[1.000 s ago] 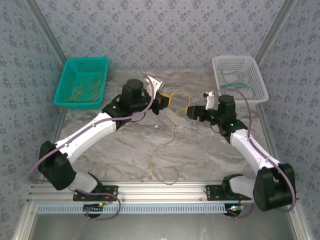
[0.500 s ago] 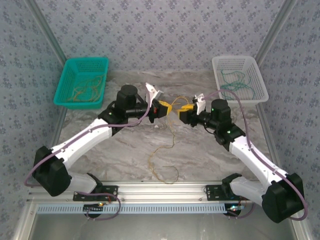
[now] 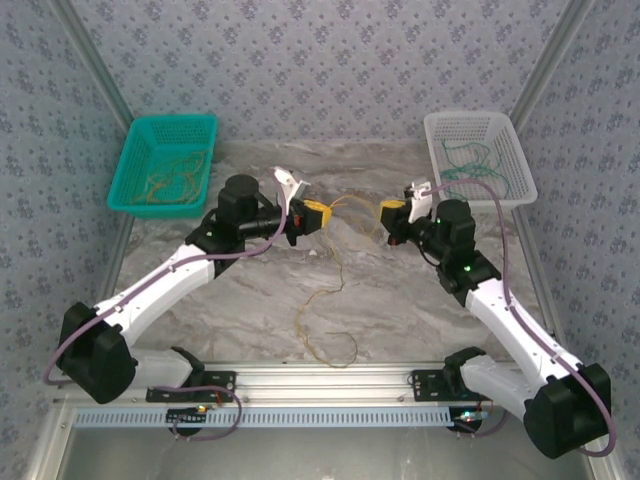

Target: Untangle the cables

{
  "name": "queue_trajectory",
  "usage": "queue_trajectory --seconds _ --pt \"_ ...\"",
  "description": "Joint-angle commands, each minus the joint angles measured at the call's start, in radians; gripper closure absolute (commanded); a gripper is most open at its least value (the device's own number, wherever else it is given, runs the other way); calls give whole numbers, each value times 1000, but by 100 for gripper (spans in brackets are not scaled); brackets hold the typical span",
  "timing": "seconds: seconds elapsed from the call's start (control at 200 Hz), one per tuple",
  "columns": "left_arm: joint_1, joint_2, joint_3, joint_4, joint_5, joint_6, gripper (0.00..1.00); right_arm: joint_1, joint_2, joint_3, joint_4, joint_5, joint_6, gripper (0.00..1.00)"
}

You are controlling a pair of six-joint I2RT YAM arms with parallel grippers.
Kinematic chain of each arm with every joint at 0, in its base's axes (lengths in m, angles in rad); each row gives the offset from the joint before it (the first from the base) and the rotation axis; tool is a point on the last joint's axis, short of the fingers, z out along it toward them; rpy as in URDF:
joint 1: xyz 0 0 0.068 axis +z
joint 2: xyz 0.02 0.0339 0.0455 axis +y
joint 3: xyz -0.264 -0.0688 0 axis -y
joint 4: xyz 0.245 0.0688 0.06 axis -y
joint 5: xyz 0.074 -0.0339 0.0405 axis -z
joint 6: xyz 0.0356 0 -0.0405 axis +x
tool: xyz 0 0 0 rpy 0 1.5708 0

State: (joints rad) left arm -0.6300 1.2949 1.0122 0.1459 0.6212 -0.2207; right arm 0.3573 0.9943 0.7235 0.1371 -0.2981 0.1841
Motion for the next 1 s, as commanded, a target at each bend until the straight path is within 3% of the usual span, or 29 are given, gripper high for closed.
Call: queue_trajectory --seconds 0.0,0.14,0.16,0.2,0.215,0.26,0.45,0.575,0.675,0.77,0.849,0.999 --pt "6 -22 2 59 37 -4 100 -13 -22 -22 31 8 30 100" --pt "7 -22 -5 70 58 0 100 -17 -23 -33 47 -48 21 99" --pt "7 -21 -4 71 66 2 100 -18 -21 -36 57 -86 7 91" --pt "6 -19 -5 77 90 4 100 -9 -15 -34 57 -141 -21 55" --pt "6 -17 -3 79 99 4 100 -7 -12 -31 52 -156 -32 46" --pt "6 -14 -1 79 118 5 100 5 -9 -15 28 -196 -64 36" --pt "7 -3 10 60 130 21 100 38 -60 -47 87 -264 -144 22" --pt "6 3 18 49 139 27 100 54 -73 -33 75 -266 -183 19" --pt "6 2 19 43 134 33 100 53 -91 -14 55 -285 -184 18" --pt "6 1 16 38 132 36 100 54 -151 -46 106 -224 -157 15" --pt "6 2 12 40 134 34 100 52 -195 -78 152 -181 -124 1" --pt "5 0 9 39 127 35 100 54 -162 -26 93 -259 -90 0"
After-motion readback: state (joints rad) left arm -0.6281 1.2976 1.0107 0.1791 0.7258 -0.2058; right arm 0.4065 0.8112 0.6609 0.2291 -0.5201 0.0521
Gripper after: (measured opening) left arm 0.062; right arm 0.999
